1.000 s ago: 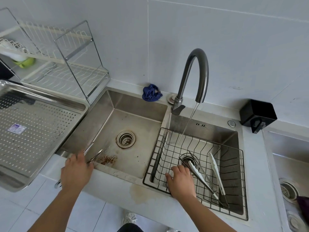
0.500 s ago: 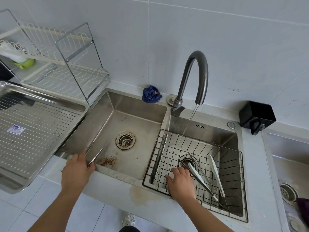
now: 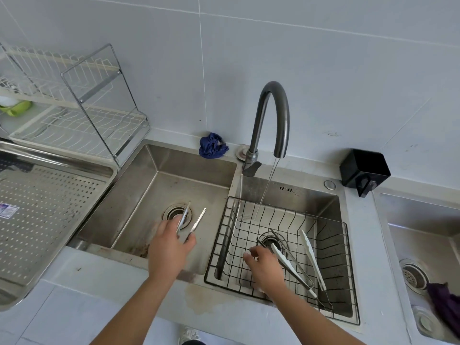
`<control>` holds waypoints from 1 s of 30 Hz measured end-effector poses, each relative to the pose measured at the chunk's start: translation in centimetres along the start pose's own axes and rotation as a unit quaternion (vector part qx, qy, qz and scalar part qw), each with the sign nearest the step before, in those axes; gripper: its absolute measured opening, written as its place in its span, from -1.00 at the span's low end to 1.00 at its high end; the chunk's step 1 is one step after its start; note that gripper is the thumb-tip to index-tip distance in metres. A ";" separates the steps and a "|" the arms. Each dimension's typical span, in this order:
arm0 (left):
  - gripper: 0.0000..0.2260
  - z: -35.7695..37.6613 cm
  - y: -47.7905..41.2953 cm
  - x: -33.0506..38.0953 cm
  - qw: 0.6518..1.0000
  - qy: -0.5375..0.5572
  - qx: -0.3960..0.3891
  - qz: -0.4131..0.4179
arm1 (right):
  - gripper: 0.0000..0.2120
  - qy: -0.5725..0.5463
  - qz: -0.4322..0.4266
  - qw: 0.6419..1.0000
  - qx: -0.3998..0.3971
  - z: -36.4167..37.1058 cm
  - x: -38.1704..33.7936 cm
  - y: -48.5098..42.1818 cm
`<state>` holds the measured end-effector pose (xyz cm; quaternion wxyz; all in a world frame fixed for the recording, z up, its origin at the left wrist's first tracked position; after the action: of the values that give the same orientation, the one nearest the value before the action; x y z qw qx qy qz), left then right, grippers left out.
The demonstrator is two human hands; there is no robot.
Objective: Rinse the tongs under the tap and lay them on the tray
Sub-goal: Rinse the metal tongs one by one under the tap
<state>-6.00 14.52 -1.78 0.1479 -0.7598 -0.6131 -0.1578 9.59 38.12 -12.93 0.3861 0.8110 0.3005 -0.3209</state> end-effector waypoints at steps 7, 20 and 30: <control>-0.50 2.0 1.7 7.7 0.995 0.020 0.001 0.100 | -0.80 -0.374 0.017 0.925 -0.065 -2.6 -7.4 -0.4; -0.47 4.7 1.0 10.0 0.978 0.179 -0.105 0.030 | -0.82 -0.425 -0.038 0.904 -0.025 -5.4 -10.1 -3.0; -0.84 7.4 1.4 10.7 0.963 0.212 -0.163 0.024 | -0.75 -0.404 -0.039 0.914 0.013 -5.7 -10.8 -4.7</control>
<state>-2.10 26.85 -4.03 0.1527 -0.7371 -0.5157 -0.4093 1.20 42.67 -3.99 0.4514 0.6049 0.1465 -0.6395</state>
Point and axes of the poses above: each hand's wrist, its own y-axis away from the middle knuckle, its own z-axis out of the palm, x = y × z, the point moved 10 cm from there along -y, towards the middle knuckle, and after that the axes turned 12 degrees about -y, right-handed, at the moved point
